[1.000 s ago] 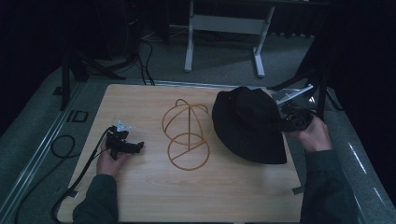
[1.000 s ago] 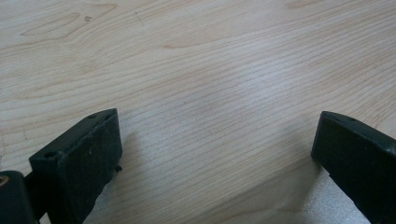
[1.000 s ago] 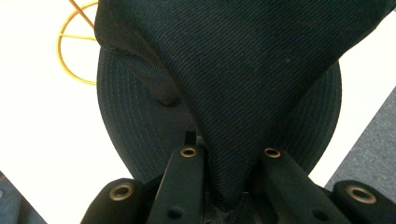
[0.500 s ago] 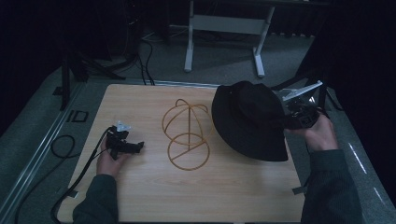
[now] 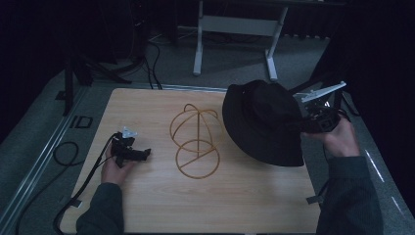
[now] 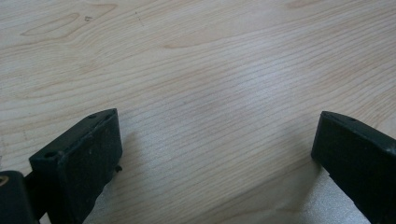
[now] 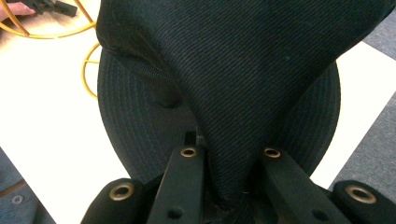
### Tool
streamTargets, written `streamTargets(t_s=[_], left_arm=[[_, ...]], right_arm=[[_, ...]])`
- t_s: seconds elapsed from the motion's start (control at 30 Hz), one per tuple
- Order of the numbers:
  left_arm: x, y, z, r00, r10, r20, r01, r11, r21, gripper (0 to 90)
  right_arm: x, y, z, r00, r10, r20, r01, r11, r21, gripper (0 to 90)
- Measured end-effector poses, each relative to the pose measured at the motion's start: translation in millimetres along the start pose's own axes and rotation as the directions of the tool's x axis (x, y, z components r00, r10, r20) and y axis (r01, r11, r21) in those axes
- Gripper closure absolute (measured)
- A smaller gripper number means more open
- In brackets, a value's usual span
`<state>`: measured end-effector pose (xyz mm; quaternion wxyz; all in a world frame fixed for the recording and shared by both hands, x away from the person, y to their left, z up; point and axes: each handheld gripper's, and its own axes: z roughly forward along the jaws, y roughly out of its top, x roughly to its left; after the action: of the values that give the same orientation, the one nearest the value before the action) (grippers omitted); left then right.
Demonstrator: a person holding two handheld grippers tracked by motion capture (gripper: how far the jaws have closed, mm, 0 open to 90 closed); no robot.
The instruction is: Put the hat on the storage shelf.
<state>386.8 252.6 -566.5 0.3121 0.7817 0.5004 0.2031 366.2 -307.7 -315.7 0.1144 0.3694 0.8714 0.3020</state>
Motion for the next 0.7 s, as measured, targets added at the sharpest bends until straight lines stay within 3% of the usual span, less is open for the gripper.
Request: streamTargets(t_s=[0.7], left_arm=[[0.0, 0.1, -0.1, 1.0000, 0.000, 0.000, 0.000, 1.0000, 0.001, 1.9]], right_arm=[[-0.6, 3.1, -10.9, 0.9999, -0.001, -0.016, 0.001, 0.999, -0.051, 86.7]])
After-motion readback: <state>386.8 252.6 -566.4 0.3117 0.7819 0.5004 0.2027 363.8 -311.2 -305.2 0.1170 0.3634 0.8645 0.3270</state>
